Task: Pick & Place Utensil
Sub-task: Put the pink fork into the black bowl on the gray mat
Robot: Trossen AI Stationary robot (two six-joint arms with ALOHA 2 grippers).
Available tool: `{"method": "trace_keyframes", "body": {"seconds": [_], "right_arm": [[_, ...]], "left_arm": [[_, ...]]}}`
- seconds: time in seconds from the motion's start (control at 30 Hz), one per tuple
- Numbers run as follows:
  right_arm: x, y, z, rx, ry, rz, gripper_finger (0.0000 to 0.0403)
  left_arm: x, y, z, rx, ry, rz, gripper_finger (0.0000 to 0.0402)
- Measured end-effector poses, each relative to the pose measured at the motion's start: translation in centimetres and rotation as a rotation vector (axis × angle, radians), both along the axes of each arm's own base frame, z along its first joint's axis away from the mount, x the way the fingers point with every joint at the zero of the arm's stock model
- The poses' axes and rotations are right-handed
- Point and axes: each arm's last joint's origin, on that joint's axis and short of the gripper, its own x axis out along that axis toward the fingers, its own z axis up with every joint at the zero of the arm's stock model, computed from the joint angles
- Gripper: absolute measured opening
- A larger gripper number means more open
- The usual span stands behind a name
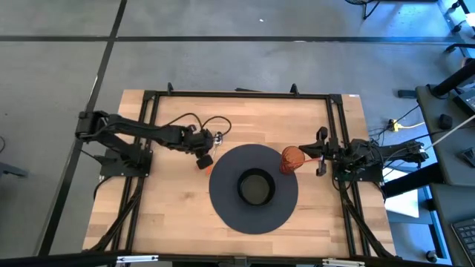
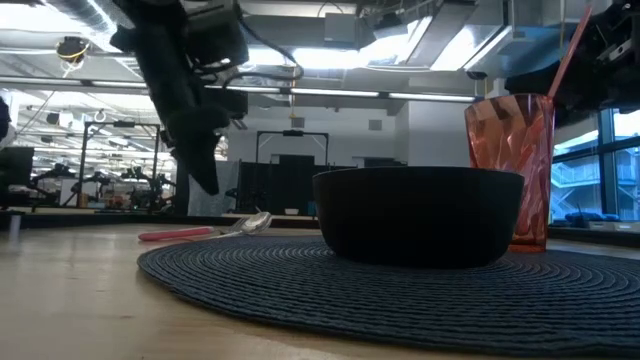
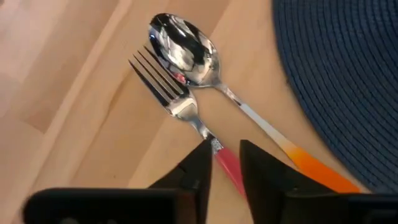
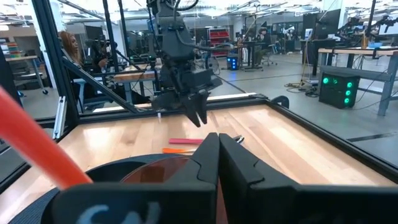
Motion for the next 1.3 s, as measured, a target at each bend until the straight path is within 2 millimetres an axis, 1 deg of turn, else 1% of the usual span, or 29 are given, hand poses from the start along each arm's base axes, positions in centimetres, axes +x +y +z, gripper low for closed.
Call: {"method": "trace_keyframes", "body": {"seconds": [0.13,0.2,0.3,0.4,0.53,0.7,0.8,0.97,1.13,1.3], "right_arm": [[0.0,0.0,0.0,0.001,0.000,0.000,0.0007],[0.0,0.0,0.0,0.001,0.000,0.001,0.0007],[0.0,0.0,0.0,0.005,-0.001,0.012,0.0007],[0.0,0.0,0.0,0.004,0.000,0.011,0.0007],[0.0,0.0,0.0,0.004,0.000,0.012,0.0007],[0.0,0.0,0.0,0.003,0.000,0.012,0.0007],[0.0,0.0,0.0,0.001,0.001,0.012,0.0007],[0.0,0.0,0.0,0.001,0.001,0.012,0.0007],[0.0,0.0,0.0,0.000,0.005,0.010,0.0007],[0.0,0.0,0.0,-0.004,0.006,0.010,0.0007]], "left_arm": [[0.4,0.7,-0.4,-0.065,0.011,0.041,0.0125],[0.3,1.2,-0.6,-0.076,0.026,0.089,0.0144],[0.2,2.0,-1.2,-0.078,0.049,0.173,0.0164],[-0.1,2.5,-1.6,-0.115,0.085,0.192,0.0176],[0.0,2.7,-1.8,-0.174,0.086,0.190,0.0182],[0.1,1.8,-1.9,-0.218,0.088,0.138,0.0182],[0.2,1.5,-2.0,-0.214,0.090,0.140,0.0182],[0.8,1.8,-3.0,-0.205,0.102,0.143,0.0182],[1.0,2.3,-4.4,-0.203,0.154,0.148,0.0182],[1.1,2.8,-5.0,-0.212,0.184,0.150,0.0182]]}}
